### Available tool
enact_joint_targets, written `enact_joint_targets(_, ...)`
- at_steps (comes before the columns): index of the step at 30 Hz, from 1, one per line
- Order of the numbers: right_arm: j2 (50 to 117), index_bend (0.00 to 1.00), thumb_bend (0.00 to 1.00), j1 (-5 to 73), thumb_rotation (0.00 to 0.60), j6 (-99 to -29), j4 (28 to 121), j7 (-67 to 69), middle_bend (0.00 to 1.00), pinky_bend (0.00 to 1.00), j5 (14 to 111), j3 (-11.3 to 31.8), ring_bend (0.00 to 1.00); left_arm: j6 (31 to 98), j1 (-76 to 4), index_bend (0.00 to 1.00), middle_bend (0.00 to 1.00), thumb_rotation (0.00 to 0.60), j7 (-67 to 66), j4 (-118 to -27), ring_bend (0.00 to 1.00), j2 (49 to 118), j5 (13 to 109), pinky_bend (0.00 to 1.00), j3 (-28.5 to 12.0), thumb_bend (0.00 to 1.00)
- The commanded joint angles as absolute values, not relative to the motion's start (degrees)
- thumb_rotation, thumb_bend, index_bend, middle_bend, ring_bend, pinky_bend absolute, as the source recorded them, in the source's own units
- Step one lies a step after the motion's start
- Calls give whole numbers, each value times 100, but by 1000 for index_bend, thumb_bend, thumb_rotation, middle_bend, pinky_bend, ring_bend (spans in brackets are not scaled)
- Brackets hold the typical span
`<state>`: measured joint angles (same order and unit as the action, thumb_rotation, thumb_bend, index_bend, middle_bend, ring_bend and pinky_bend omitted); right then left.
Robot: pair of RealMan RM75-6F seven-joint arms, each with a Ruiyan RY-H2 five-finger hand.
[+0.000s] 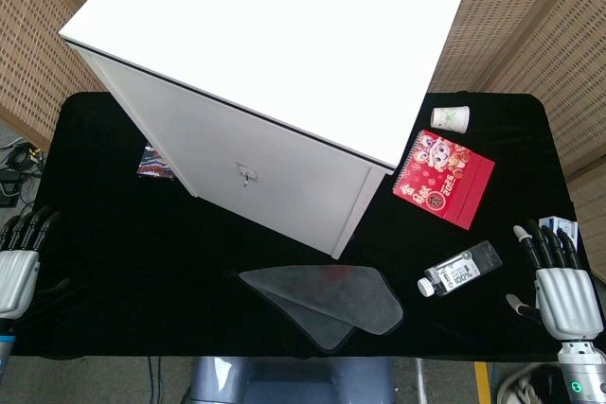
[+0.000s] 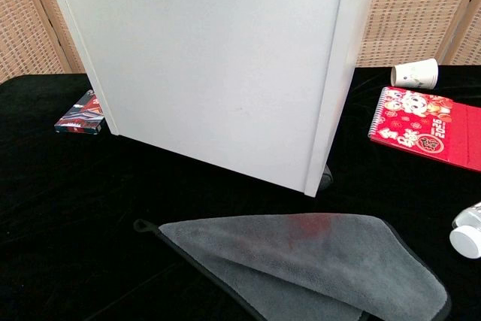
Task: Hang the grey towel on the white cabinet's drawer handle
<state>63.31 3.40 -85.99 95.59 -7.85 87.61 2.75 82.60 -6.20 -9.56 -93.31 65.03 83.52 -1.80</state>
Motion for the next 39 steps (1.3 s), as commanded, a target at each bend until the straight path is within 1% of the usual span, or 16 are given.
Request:
enact_joint_targets(1,6333,0,86,346,600,-8579,9547,-773,0,0,8744,278,0,8249,-624,0,0,600,-972,-9330,0,6508,8349,0,-175,49)
enact_joint_targets(33,6308,0,86,341,600,-8536,9537,-727,0,0,8679,282,0,8251,-665,0,0,600,-929,-9270,0,6575,8440,3,-177,51)
enact_joint_targets(34,6309,0,86,342,600,-8535,9533,-729,0,0,8670,286,0,8270,-667,0,1,600,-926,-9260,2,6593,8453,39,-185,54)
enact_joint_targets(36,6311,0,86,342,600,-8532,9528,-729,0,0,8647,297,0,8343,-674,4,76,600,-863,-9219,84,6668,8523,186,-209,60)
enact_joint_targets(37,6311,0,86,343,600,-8531,9527,-726,0,0,8638,302,0,8403,-686,29,190,600,-791,-9164,192,6731,8601,313,-224,65)
enact_joint_targets(38,6309,0,86,342,600,-8532,9525,-724,0,0,8631,306,0,8461,-702,74,338,600,-716,-9083,322,6807,8694,424,-232,69)
enact_joint_targets(39,6307,0,86,342,600,-8533,9522,-722,0,0,8626,310,0,8496,-728,112,434,600,-653,-8990,401,6891,8801,486,-226,71)
